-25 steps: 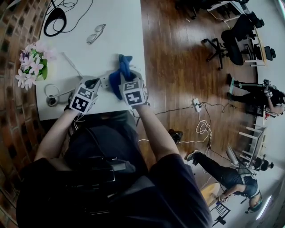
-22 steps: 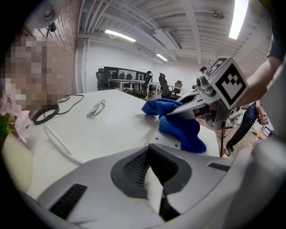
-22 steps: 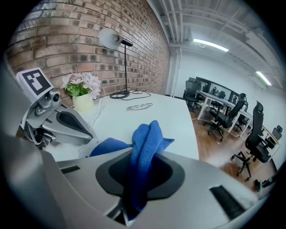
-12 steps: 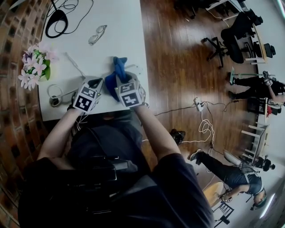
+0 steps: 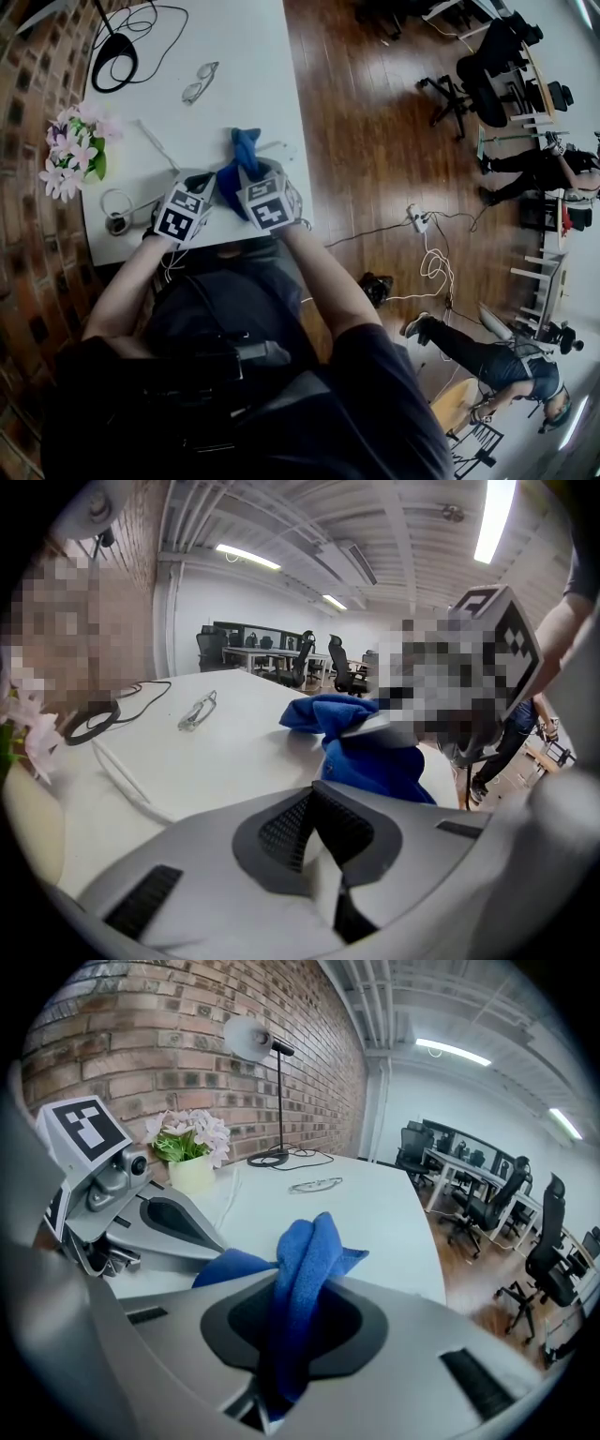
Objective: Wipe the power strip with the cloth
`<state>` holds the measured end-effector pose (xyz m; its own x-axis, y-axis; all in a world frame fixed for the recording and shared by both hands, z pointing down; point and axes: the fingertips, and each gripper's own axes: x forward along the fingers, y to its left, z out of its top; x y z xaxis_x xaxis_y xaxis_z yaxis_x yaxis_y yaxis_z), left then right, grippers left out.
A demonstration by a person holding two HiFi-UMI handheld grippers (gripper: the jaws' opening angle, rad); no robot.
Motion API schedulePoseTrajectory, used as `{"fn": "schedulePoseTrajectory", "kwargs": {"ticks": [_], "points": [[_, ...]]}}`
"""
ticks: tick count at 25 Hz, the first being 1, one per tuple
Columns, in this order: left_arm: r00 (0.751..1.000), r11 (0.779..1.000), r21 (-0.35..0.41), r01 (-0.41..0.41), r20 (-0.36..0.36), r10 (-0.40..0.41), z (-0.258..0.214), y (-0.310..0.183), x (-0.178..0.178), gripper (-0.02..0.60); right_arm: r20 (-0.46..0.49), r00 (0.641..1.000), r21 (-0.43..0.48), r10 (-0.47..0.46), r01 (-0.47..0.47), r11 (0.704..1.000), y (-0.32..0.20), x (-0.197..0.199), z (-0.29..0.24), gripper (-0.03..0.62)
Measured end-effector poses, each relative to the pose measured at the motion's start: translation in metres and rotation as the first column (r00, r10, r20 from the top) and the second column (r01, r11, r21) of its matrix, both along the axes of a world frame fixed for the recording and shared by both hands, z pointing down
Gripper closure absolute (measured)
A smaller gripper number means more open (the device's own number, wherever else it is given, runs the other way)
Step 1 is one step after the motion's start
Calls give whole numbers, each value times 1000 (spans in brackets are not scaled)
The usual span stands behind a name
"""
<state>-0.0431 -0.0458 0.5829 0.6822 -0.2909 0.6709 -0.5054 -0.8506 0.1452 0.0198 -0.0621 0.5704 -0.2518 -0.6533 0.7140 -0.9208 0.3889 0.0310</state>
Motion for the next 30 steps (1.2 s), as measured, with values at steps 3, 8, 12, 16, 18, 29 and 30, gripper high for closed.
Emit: {"fn": "schedulePoseTrajectory", "kwargs": {"ticks": [3, 8, 12, 16, 18, 29, 30], "points": [[1000, 1000, 4, -9, -4, 9, 0, 0, 0, 574, 4, 1000, 3, 6, -6, 1000, 0, -2, -2, 536], [1000, 1000, 6, -14, -10, 15, -1, 0, 1, 574, 2, 1000, -6, 6, -6, 1000, 0, -3, -3, 536], [1000, 1000, 8, -19, -15, 19, -2, 1, 2, 574, 0, 1000, -20, 3, -3, 1000, 2, -7, -3, 535], [1000, 1000, 16, -24, -16, 25, -2, 1, 1, 574, 8, 1000, -39, -6, 7, 999, 3, -12, -3, 534], [1000, 1000, 19, -25, -14, 25, -1, 0, 0, 574, 11, 1000, -49, -15, 15, 999, 3, -14, -2, 534], [1000, 999, 28, -25, -6, 25, -1, 0, 0, 574, 60, 994, -84, -90, 94, 992, 10, -30, -2, 531], [1000, 999, 27, -24, -5, 24, -1, 0, 0, 574, 68, 993, -83, -100, 105, 991, 11, -34, -3, 531]]}}
